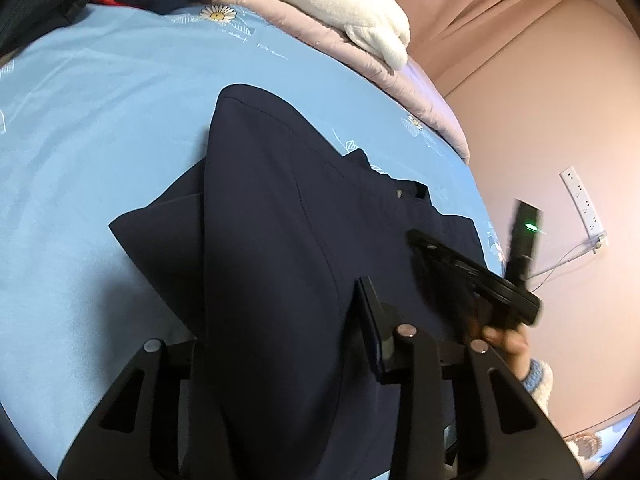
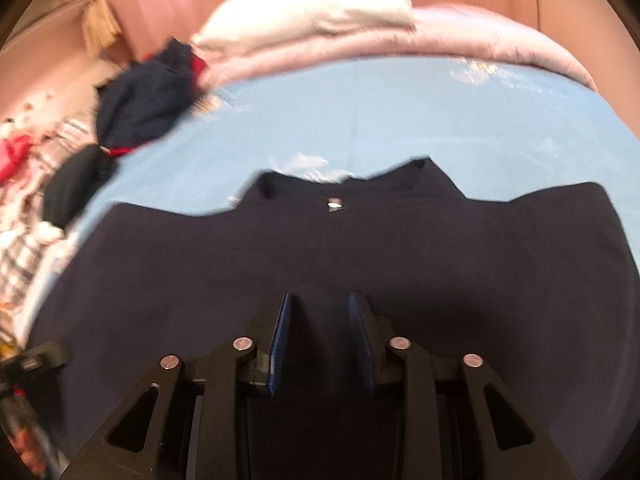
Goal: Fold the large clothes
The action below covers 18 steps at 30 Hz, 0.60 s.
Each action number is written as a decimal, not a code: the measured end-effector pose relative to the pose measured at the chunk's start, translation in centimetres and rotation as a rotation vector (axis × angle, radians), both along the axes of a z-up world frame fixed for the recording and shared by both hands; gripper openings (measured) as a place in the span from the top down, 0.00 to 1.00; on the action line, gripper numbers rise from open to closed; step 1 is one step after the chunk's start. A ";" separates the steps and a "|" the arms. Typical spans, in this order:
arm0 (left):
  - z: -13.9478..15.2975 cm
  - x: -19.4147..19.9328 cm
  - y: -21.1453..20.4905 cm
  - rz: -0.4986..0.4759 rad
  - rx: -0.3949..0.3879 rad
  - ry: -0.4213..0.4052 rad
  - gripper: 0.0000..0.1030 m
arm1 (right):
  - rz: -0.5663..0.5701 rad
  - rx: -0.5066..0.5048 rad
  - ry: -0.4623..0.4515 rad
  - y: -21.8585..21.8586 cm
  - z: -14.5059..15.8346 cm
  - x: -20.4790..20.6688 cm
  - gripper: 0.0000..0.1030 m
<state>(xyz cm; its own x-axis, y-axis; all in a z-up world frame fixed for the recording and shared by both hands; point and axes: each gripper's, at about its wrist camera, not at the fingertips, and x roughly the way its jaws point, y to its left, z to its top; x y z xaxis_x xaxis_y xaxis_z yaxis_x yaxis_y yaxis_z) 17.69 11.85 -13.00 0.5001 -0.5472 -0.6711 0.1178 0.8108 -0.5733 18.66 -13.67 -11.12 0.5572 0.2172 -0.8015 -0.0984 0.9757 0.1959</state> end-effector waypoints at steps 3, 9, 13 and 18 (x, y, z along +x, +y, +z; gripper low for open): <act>0.7 -0.2 -0.7 -0.008 0.029 -0.011 0.64 | 0.011 -0.018 -0.007 0.1 -0.6 0.2 0.70; 1.4 -0.3 -1.2 0.007 0.050 0.008 0.64 | 0.049 0.037 -0.006 -0.8 1.2 -2.1 0.70; 2.0 -0.5 -1.6 0.010 0.057 0.001 0.64 | 0.181 0.034 -0.092 0.6 3.7 -8.5 0.70; 2.6 -0.9 -2.3 0.018 0.075 -0.003 0.64 | 0.328 -0.021 -0.100 2.9 3.6 -16.0 0.70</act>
<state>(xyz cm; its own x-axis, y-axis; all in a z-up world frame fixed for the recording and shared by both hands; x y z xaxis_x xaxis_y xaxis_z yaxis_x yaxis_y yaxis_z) 16.83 9.58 -10.43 0.5112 -0.4866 -0.7085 0.1044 0.8534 -0.5107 2.70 -10.72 -7.54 0.5366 0.3814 -0.7527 -0.4252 0.8927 0.1492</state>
